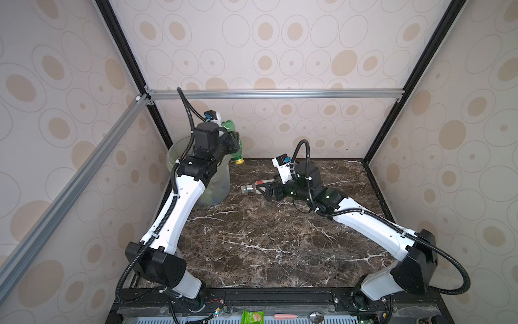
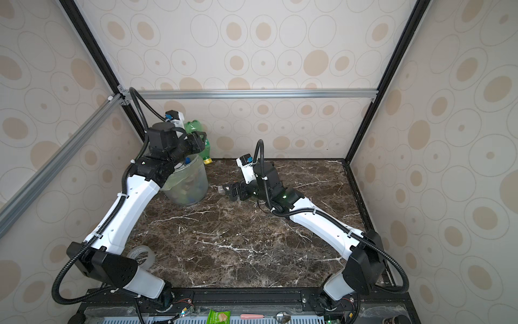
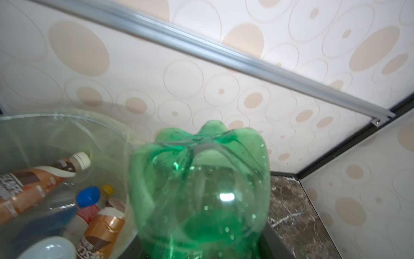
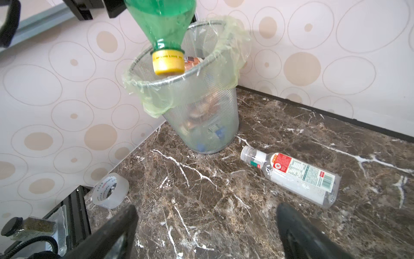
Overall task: Throw the plastic bottles in the bin
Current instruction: Throw the plastic bottle into the trash bin.
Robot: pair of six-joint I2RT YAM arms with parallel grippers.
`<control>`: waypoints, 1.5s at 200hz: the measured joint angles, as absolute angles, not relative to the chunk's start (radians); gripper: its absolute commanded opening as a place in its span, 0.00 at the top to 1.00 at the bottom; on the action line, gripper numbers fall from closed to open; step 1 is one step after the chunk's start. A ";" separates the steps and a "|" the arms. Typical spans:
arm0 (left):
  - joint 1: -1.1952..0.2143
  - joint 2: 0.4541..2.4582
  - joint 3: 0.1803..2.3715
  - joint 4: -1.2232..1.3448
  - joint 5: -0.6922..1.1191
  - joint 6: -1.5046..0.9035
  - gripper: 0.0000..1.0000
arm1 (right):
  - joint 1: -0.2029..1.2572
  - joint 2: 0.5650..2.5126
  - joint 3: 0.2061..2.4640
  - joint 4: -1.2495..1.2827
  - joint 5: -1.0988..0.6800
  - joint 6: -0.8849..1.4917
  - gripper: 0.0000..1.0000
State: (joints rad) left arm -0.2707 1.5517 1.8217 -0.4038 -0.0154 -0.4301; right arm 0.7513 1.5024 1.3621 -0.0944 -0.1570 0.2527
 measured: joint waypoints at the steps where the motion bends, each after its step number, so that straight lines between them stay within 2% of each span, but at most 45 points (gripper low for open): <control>1: -0.270 1.553 1.828 -0.407 -0.019 -0.427 0.46 | 0.751 1.502 1.365 -0.094 -0.157 0.253 0.01; 14: -0.256 1.575 1.939 -0.448 -0.064 -0.383 0.43 | 0.751 1.502 1.391 -0.095 -0.160 0.252 0.01; 48: -0.222 1.609 2.211 -0.521 -0.181 -0.278 0.43 | 0.751 1.502 1.467 -0.102 -0.168 0.253 0.01; 85: -0.197 1.594 2.276 -0.530 -0.263 -0.198 0.43 | 0.752 1.502 1.512 -0.100 -0.183 0.253 0.00; 112: -0.178 1.559 2.127 -0.487 -0.300 -0.165 0.41 | 0.752 1.504 1.515 -0.103 -0.187 0.255 0.01; 132: -0.138 1.576 1.997 -0.499 -0.282 -0.174 0.26 | 0.753 1.508 1.515 -0.103 -0.191 0.263 0.00; 159: -0.103 1.733 1.990 -0.588 -0.274 -0.200 0.01 | 0.756 1.509 1.508 -0.103 -0.190 0.265 0.00; 197: -0.102 1.775 1.930 -0.651 -0.226 -0.220 0.01 | 0.758 1.509 1.485 -0.105 -0.187 0.265 0.00; 243: -0.139 1.569 1.903 -0.576 -0.139 -0.266 0.01 | 0.758 1.512 1.462 -0.105 -0.185 0.272 0.01; 269: -0.179 1.464 1.818 -0.498 -0.072 -0.304 0.01 | 0.758 1.518 1.455 -0.105 -0.173 0.279 0.01; 300: -0.234 1.428 1.677 -0.413 0.007 -0.366 0.01 | 0.744 1.535 1.451 -0.112 -0.142 0.291 0.00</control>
State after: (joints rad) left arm -0.2344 1.4277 1.6768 -0.4129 0.0074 -0.3664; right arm 0.7441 1.5349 1.4509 -0.1120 -0.1421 0.2913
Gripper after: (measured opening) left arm 0.990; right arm 0.995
